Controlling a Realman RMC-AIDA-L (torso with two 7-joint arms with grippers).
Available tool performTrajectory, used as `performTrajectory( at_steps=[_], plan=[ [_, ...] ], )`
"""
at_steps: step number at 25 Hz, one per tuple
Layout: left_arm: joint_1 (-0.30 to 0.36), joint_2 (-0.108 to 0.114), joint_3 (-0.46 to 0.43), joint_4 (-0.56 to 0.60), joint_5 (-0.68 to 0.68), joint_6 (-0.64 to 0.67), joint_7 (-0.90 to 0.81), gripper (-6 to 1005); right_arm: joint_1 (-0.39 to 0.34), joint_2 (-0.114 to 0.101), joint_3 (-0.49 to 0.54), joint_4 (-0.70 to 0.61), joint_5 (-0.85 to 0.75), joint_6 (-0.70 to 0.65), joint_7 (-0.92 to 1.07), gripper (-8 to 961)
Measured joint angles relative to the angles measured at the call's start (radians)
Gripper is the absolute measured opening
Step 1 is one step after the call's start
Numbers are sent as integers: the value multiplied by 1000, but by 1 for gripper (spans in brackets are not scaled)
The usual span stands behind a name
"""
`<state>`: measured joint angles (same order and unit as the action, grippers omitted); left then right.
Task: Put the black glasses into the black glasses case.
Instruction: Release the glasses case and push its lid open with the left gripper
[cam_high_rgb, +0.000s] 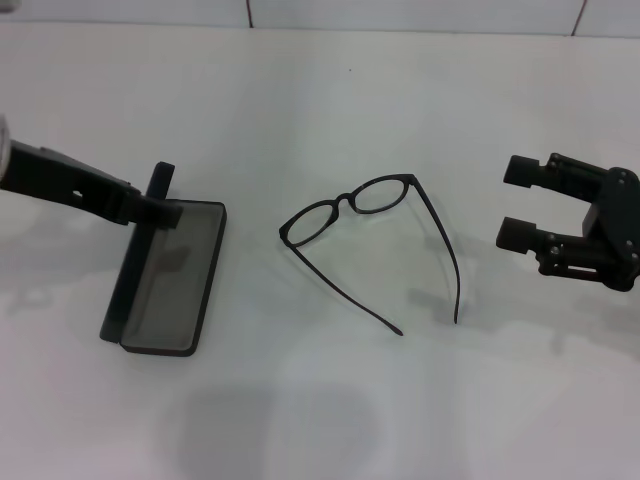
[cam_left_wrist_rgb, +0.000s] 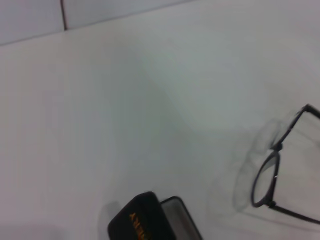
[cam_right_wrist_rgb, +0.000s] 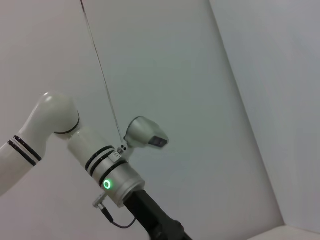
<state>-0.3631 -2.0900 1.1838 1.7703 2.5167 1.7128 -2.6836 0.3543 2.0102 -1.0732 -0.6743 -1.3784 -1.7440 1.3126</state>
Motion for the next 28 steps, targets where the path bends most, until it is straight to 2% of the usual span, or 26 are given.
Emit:
performTrajectory(
  at_steps=[9, 15, 17, 22, 28],
  plan=[
    [1, -1, 116, -33, 90, -60, -61, 718, 0, 0, 0, 1, -2, -3, -2, 809],
    [-16, 1, 139, -124, 114, -106, -61, 703, 0, 0, -1, 15, -2, -4, -3, 809],
    [-33, 0, 169, -183, 187, -141, -69, 698, -1, 1, -1, 18, -2, -5, -4, 809],
    [-38, 0, 243, -203, 287, -169, -113, 685, -2, 1, 6, 30, -1, -24, -10, 809],
    [-35, -1, 291, -186, 302, -173, -121, 670, -4, 1, 10, 50, 0, -27, -19, 809]
  ],
)
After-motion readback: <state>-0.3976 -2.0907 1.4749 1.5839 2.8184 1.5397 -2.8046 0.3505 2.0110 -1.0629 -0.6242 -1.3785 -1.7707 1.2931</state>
